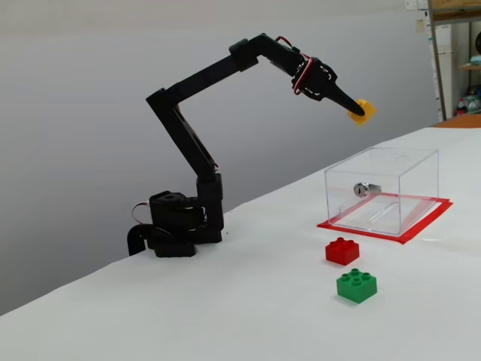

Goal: Pick the yellow lego brick and place it into the transparent box

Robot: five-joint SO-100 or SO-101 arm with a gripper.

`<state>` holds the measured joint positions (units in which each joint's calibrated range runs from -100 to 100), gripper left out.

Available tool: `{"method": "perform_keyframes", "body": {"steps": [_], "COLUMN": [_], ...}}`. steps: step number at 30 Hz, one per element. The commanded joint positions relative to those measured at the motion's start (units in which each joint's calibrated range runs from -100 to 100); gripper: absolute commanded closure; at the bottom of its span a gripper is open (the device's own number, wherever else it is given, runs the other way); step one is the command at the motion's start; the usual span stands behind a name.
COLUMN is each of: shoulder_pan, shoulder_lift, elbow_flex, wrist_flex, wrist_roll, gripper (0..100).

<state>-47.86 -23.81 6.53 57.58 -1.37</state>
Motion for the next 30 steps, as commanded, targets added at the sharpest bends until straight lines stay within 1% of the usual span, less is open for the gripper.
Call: {"method": "perform_keyframes", "body": {"steps": [1,14,18,30], "shoulder_pan": [-1.34,-7.26,-8.74,-8.81], "shoulder_lift": [2.89,17.74,20.03,21.30], "elbow_flex": [-5.81,-20.36,-22.17,-22.53], "wrist_flex": [-0.66,-0.66,-0.66,-0.58], "wrist_roll": [0.22,0.22,0.17,0.12], "gripper": [84,84,84,84]}}
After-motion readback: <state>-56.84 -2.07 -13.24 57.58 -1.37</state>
